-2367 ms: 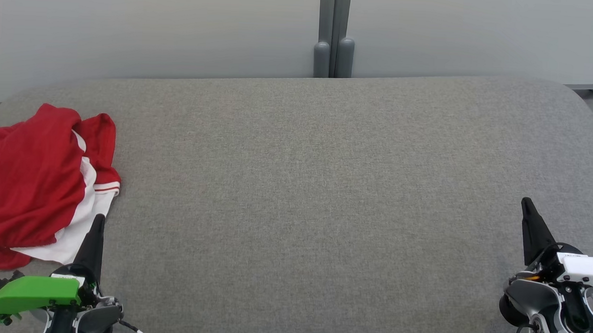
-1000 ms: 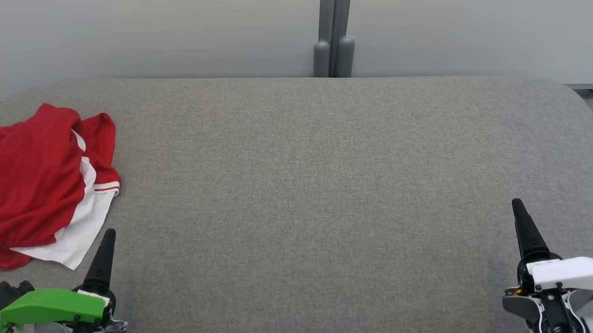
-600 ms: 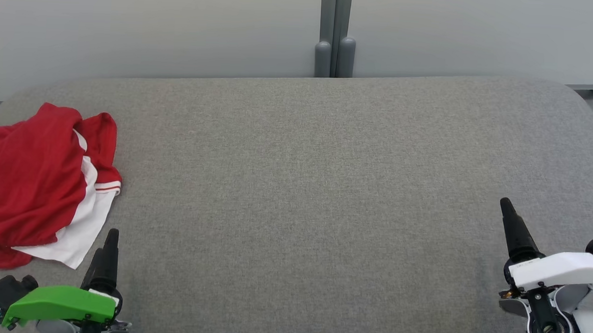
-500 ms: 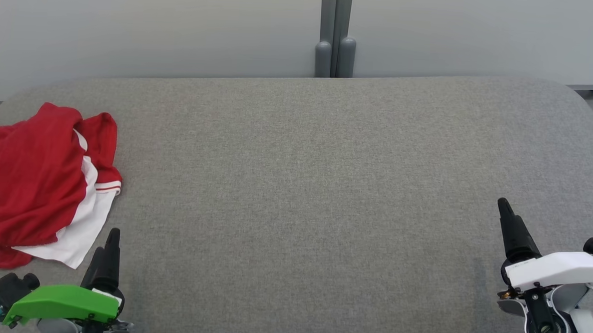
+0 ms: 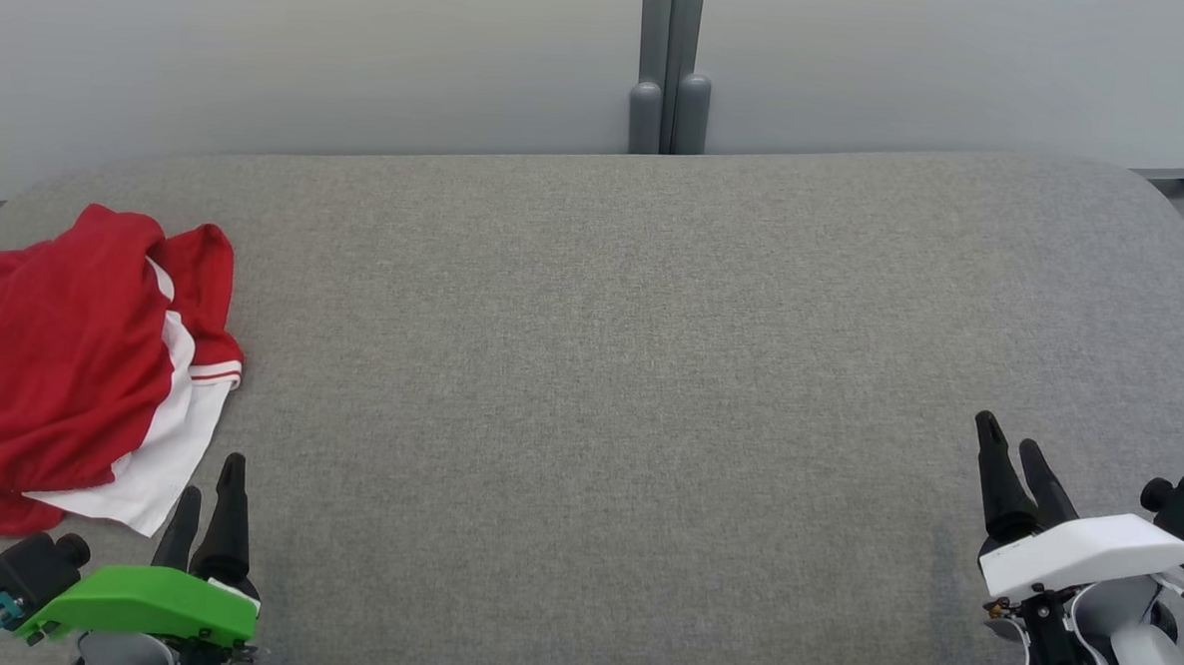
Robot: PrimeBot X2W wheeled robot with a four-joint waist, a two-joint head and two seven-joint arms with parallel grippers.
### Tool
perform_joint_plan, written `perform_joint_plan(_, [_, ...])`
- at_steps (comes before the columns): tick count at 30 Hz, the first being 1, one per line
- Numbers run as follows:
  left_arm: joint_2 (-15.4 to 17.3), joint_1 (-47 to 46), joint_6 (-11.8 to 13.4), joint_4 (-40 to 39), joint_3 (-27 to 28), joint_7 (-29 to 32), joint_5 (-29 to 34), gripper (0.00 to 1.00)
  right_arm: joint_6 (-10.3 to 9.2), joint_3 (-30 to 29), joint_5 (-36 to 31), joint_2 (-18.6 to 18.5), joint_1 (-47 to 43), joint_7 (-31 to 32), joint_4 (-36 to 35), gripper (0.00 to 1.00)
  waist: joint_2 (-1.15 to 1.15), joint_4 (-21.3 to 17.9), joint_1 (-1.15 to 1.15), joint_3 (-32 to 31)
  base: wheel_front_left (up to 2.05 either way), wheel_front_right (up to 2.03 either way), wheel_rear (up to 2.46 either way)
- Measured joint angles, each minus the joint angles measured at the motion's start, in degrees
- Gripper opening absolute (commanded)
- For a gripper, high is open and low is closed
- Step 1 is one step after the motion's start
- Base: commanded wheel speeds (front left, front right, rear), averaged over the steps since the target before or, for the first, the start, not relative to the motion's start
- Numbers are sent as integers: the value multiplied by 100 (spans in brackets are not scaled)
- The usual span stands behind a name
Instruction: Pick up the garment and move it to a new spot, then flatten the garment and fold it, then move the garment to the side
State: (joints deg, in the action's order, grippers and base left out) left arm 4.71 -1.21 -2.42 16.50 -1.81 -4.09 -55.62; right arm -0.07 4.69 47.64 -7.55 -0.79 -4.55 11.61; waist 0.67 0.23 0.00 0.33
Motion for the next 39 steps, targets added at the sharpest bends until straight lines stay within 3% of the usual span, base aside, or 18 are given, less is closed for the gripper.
perform_joint_plan(28, [34,18,34,15,15,-516,2085,100,-43,310,-1991,-321,-117,-502,-53,100,0,-17,0,17,0,0,0])
perform_joint_plan(39, [46,140,-45,168,96,-738,2831,100,109,296,-2553,-347,-122,-710,-48,100,0,-47,0,29,0,0,0])
